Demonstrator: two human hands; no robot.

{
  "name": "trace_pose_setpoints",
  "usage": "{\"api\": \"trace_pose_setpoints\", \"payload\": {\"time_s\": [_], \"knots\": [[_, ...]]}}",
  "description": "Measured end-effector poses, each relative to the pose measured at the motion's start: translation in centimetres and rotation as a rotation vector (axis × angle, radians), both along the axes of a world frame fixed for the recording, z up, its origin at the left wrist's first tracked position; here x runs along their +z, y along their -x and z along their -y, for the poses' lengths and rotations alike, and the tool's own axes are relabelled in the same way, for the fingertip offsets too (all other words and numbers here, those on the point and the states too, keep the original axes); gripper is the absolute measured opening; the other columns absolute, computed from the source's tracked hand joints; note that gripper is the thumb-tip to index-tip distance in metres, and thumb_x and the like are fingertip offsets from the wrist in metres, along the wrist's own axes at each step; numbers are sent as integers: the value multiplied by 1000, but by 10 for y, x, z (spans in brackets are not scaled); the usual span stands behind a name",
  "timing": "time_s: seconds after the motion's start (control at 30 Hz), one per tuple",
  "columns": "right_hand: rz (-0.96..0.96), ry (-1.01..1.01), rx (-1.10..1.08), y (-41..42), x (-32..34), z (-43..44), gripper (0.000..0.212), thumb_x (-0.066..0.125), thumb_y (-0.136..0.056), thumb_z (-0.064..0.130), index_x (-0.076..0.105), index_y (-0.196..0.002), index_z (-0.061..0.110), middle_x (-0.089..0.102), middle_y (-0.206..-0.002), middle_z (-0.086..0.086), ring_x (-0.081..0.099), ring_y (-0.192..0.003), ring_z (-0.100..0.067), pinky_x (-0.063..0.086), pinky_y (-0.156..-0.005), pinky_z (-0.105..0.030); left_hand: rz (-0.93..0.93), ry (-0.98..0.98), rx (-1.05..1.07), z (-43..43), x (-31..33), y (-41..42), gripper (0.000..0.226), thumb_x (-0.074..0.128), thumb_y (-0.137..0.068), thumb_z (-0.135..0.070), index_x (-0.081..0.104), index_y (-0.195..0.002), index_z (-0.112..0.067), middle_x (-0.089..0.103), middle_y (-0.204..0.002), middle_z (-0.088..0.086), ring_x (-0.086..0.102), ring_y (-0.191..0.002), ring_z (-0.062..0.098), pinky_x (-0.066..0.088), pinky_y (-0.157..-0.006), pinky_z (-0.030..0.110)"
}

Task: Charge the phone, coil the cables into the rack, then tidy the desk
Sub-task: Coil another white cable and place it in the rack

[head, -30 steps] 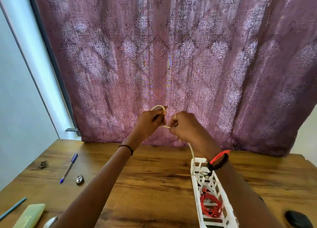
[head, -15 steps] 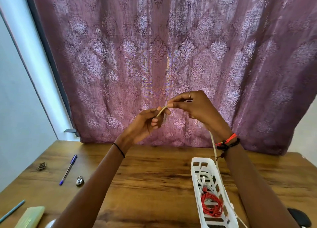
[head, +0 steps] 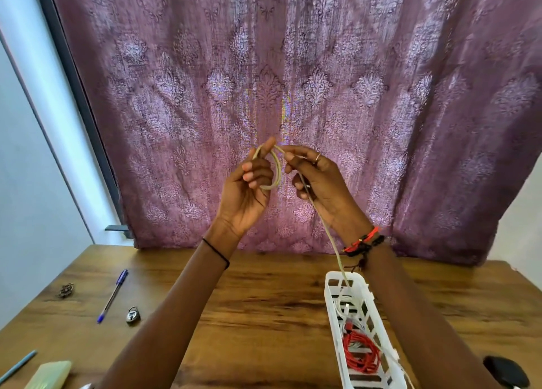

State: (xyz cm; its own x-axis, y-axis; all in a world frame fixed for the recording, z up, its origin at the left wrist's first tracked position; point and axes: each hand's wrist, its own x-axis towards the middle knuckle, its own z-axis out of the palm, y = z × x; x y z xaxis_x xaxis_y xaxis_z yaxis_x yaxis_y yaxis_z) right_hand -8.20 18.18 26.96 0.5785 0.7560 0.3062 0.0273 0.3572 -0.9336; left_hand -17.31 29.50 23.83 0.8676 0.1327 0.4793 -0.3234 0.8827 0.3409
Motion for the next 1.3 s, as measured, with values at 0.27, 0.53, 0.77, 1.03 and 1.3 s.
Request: {"api": "trace_pose_setpoints", "payload": {"time_s": [0.27, 0.53, 0.77, 1.03, 1.3], "knots": [[311, 185, -143, 9, -10, 12, 14, 58, -89, 6, 60, -103, 5, 62, -66, -6, 53, -37, -18, 45, -36, -24, -28, 153, 275, -9, 13, -7, 55, 68, -74, 9, 47, -124, 15, 67, -81, 10, 66, -67, 15, 57, -66, 24], [608, 431, -142, 26, -6, 25, 14, 56, -87, 2, 58, -98, 12, 69, -70, -11, 53, -31, -17, 38, -32, -18, -209, -110, 678, -4, 16, -17, 28, 39, -98, -12, 53, -119, 1, 73, -80, 2, 69, -72, 6, 56, -71, 16], [689, 647, -69, 25, 15, 33, 10, 54, -87, 1, 57, -92, -7, 70, -67, -14, 64, -45, -31, 53, -46, -32, -342, -867, 1107, 17, 14, -21, 21, 47, -97, -10, 61, -108, 1, 72, -76, -4, 68, -70, 7, 53, -68, 18], [753, 745, -58, 9, 31, 44, 6, 62, -82, 1, 65, -87, 0, 70, -64, -14, 62, -42, -21, 53, -43, -25, -350, -1818, 1317, 5, -6, -22, 34, 44, -89, -32, 64, -76, -8, 46, -53, -10, 50, -53, 17, 40, -58, 30], [896, 631, -145, -29, 25, 52, 8, 72, -77, 12, 74, -82, 18, 68, -75, -5, 53, -66, -10, 40, -62, -24, -417, -1355, 722, 19, -12, -9, 27, 44, -98, -18, 70, -99, -11, 56, -61, -2, 51, -57, 10, 43, -59, 16]]}}
